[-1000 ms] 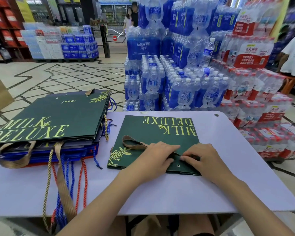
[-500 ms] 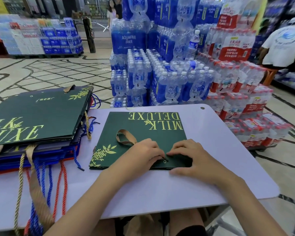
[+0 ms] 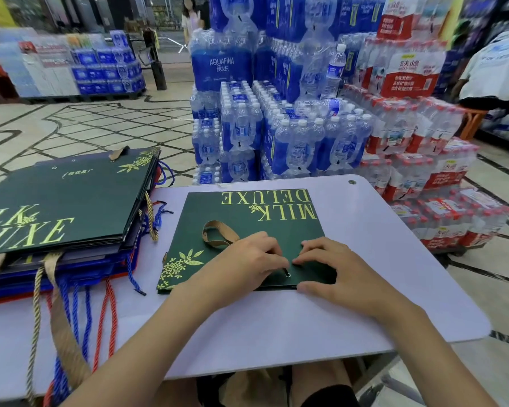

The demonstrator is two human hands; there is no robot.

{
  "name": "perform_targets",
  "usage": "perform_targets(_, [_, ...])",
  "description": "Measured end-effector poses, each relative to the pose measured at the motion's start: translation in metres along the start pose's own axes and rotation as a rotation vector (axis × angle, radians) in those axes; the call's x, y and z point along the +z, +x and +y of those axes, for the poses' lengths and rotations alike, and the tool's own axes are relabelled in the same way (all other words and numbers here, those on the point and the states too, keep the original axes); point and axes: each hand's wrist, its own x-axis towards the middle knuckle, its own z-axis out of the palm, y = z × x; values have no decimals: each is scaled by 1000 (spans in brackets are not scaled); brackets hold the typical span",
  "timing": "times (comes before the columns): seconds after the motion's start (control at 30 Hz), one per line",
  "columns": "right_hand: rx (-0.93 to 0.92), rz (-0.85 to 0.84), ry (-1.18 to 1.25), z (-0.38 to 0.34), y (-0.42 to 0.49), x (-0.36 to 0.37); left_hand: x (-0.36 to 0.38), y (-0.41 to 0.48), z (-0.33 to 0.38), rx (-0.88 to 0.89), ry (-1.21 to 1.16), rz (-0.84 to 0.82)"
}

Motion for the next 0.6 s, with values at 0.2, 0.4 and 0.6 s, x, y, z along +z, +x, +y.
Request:
perform_targets(0.2, [-38, 62, -50, -4, -2, -2, 8, 3, -1, -119, -119, -19])
perform_targets(0.4, [-42, 247, -26, -10, -3, 0, 0, -5, 3, -244, -234, -109])
perform_targets(0.6, [-230, 443, -142, -10, 0, 3, -4, -8, 3, -237, -237, -48])
